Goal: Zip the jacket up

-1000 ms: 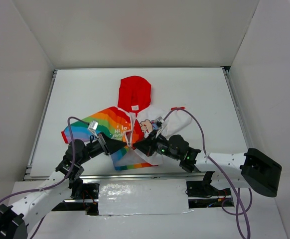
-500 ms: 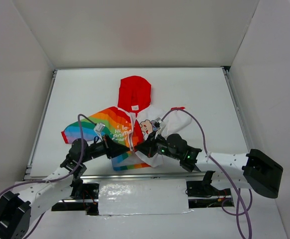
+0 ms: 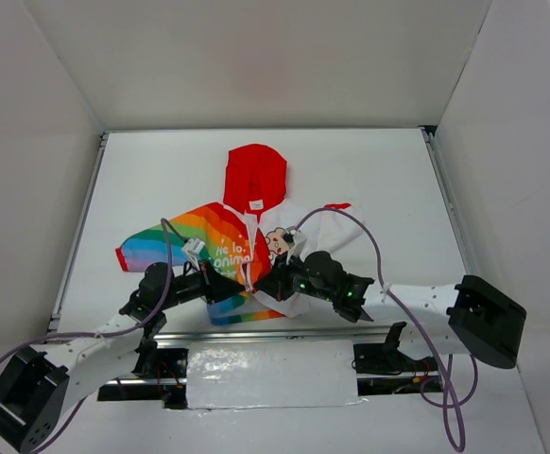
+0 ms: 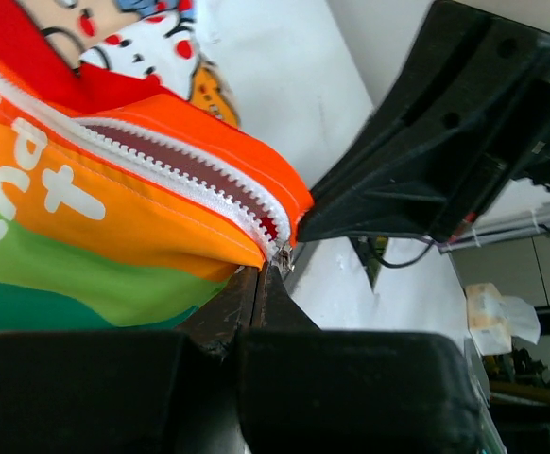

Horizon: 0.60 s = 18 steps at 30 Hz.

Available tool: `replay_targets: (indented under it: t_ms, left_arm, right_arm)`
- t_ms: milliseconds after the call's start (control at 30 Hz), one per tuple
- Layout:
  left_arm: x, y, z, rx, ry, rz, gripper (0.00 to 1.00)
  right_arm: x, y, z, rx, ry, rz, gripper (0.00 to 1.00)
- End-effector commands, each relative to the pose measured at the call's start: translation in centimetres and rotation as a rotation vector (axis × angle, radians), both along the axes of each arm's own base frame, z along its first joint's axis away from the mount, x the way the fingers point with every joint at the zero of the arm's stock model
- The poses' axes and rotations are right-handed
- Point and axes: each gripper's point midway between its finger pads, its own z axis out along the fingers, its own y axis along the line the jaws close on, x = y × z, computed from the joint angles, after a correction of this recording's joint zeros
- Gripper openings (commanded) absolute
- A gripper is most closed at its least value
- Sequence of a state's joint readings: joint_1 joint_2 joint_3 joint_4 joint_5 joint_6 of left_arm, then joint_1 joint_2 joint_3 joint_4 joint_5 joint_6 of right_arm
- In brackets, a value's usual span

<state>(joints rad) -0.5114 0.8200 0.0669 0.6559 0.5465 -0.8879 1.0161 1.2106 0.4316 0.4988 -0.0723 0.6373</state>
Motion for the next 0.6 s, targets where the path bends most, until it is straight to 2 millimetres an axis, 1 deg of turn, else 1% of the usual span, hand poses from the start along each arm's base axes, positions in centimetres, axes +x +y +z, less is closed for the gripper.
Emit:
replay_targets:
  t_ms: [0,67,100,167,200,233,400,433,500,567]
  left_arm:
    - [-0.6,0.5,-2.9,0.068,0.052,0.000,0.00]
    - [-0.7,0.6,-4.0,0.078,0.080,0.006,0.00]
    - [-0.7,0.4,-4.1,0.066,0.084,0.002,0.00]
    - [-0.8,0.2,-4.0,0.052,0.084,-0.012,0.00]
    - [-0.7,0.0,-4.0,0.045,0.088,-0.017,0.00]
    - [-1.5,0.3,-5.1,0.055,0.117,-0.028,0.00]
    - [-2.2,0.0,-5.6,0.030,0.150,-0.055,0.00]
    - [-2.1,-0.2,-5.2,0.017,0.132,-0.060,0.00]
    - [-2.3,-0.3,-5.4,0.015,0.144,-0.072,0.00]
    - [-2.2,-0.5,-5.1,0.005,0.130,-0.081,0.00]
  right_arm:
    - [1.9,1.5,2.8,0.066,-0.034,-0.032,0.00]
    - [1.7,1.8,2.1,0.054,-0.018,-0.015,0.00]
    - [1.8,2.0,1.3,0.036,-0.007,-0.013,0.00]
    - [1.7,2.3,0.7,0.030,0.009,-0.003,0.00]
    - [1.6,2.4,0.1,0.020,0.019,0.002,0.01]
    - [1.6,2.4,-0.1,0.018,0.024,0.004,0.02]
    - [1.8,2.6,-1.0,-0.010,0.044,0.000,0.09]
    - [1.9,2.6,-1.5,-0.021,0.049,-0.001,0.10]
    - [1.7,2.7,-1.8,-0.028,0.058,0.005,0.12]
    - [1.6,2.7,-2.2,-0.036,0.066,0.013,0.14]
